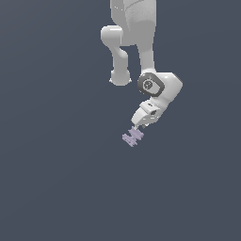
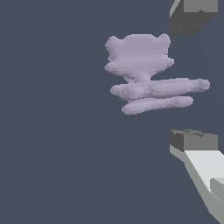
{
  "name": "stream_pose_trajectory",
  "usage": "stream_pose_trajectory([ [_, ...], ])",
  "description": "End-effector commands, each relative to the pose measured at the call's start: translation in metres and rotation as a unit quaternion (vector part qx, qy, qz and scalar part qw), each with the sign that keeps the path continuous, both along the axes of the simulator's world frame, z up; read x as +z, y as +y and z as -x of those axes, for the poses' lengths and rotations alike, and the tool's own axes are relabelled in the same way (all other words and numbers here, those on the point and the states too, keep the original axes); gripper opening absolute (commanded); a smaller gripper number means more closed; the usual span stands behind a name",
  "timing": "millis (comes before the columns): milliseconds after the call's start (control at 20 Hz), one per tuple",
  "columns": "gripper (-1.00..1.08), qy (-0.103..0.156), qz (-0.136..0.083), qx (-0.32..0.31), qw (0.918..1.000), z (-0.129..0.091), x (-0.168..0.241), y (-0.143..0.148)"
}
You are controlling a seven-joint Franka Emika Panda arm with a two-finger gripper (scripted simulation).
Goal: Pick up the object and move it to a goal position.
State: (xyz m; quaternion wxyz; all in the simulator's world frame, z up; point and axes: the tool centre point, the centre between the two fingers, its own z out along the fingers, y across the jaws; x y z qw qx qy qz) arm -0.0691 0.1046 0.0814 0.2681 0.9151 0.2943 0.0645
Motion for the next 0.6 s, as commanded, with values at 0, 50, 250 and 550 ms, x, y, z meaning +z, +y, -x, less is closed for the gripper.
stream_pose_trajectory([
  [0,0.68,0.002,0.003,0.003,1.0,0.001,-0.001,0.0],
  [50,0.68,0.001,0.001,0.001,1.0,0.0,-0.001,0.0],
  [250,0.68,0.001,0.001,0.001,1.0,-0.001,-0.004,-0.002],
  [550,0.68,0.002,0.002,0.002,1.0,-0.005,-0.022,-0.011],
])
